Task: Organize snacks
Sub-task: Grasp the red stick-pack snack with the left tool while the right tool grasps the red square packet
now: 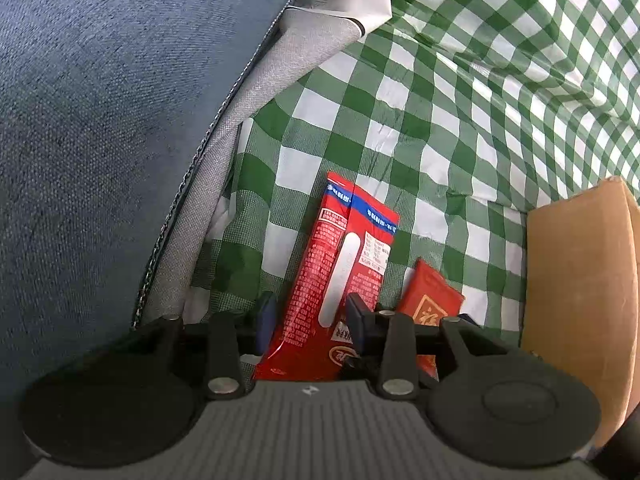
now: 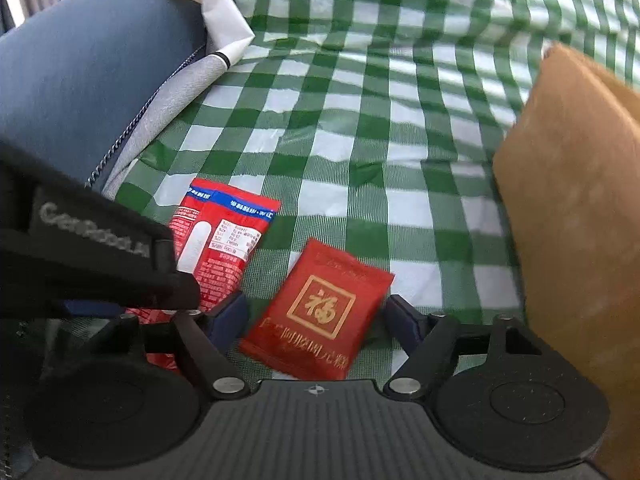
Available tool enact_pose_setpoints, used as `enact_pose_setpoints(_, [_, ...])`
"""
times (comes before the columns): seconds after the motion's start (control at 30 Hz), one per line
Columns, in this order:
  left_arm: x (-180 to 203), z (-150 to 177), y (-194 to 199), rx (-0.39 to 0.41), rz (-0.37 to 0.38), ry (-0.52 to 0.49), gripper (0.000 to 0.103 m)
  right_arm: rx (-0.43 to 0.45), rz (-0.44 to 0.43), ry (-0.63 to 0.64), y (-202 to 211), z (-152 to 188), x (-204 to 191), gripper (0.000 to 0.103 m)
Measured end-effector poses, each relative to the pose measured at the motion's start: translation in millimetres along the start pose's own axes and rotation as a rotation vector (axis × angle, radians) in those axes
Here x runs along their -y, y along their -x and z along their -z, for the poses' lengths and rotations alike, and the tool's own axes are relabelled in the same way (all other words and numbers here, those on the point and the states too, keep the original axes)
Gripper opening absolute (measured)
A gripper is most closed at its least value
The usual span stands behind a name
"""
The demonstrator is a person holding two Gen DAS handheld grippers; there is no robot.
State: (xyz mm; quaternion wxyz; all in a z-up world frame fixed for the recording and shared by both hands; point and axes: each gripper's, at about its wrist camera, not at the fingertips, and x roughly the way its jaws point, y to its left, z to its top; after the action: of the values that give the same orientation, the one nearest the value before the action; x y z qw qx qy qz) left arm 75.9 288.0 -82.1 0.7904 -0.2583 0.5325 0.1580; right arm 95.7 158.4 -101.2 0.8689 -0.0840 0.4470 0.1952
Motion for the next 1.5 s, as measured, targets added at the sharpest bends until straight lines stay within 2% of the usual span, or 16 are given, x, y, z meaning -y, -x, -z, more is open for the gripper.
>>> enact_pose_setpoints(0.03, [0,0,0,0.001,0.0,0.0,0.042,0.002,-0.009,0.004,2,0,4,0.07])
enact_pose_setpoints(0.07, [0,0,0,0.002,0.001,0.001,0.042,0.011,-0.012,0.013,4,1,5,0.057])
enact_pose_setpoints(0.13, [-1,0,1,0.003,0.006,0.007,0.042,0.029,0.01,0.049,10,3,5,0.047])
enact_pose_setpoints(0.3, [-1,3,3,0.006,0.013,0.002,0.046,0.028,-0.014,0.092,28,15,19,0.035])
enact_pose_setpoints(0.37, [1,4,4,0.009,0.015,-0.009,0.051,0.03,-0.036,0.119,41,23,24,0.007])
enact_pose_setpoints(0.4, [3,4,4,0.013,0.017,-0.02,0.054,0.033,-0.047,0.141,50,28,26,0.005])
enact_pose_setpoints(0.63, [7,7,9,0.044,0.0,-0.057,0.057,0.03,-0.117,0.173,91,65,45,0.008])
enact_pose_setpoints(0.77, [7,8,11,0.053,0.001,-0.064,0.057,0.087,-0.115,0.126,94,70,52,0.041])
enact_pose_setpoints(0.8, [7,8,11,0.054,0.001,-0.066,0.057,0.098,-0.112,0.127,93,70,50,0.043])
enact_pose_setpoints(0.93, [9,7,9,0.055,-0.003,-0.078,0.057,0.169,-0.047,0.182,83,62,43,0.066])
enact_pose_setpoints(1.07, [12,5,9,0.067,-0.017,-0.102,0.059,0.168,-0.004,0.149,62,50,45,0.079])
enact_pose_setpoints(1.2, [18,2,9,0.094,-0.018,-0.124,0.066,0.08,0.018,0.126,35,47,49,0.077])
enact_pose_setpoints(1.27, [25,3,5,0.091,-0.03,-0.155,0.07,0.079,-0.005,0.093,32,47,54,0.074])
enact_pose_setpoints(1.3, [29,4,2,0.086,-0.046,-0.173,0.073,0.071,-0.02,0.076,32,46,56,0.072])
enact_pose_setpoints(1.37, [35,5,-3,0.083,-0.082,-0.208,0.075,0.071,-0.059,0.057,34,44,60,0.05])
enact_pose_setpoints(1.5, [43,9,-14,0.056,-0.119,-0.256,0.077,0.077,-0.077,0.047,36,45,64,0.046])
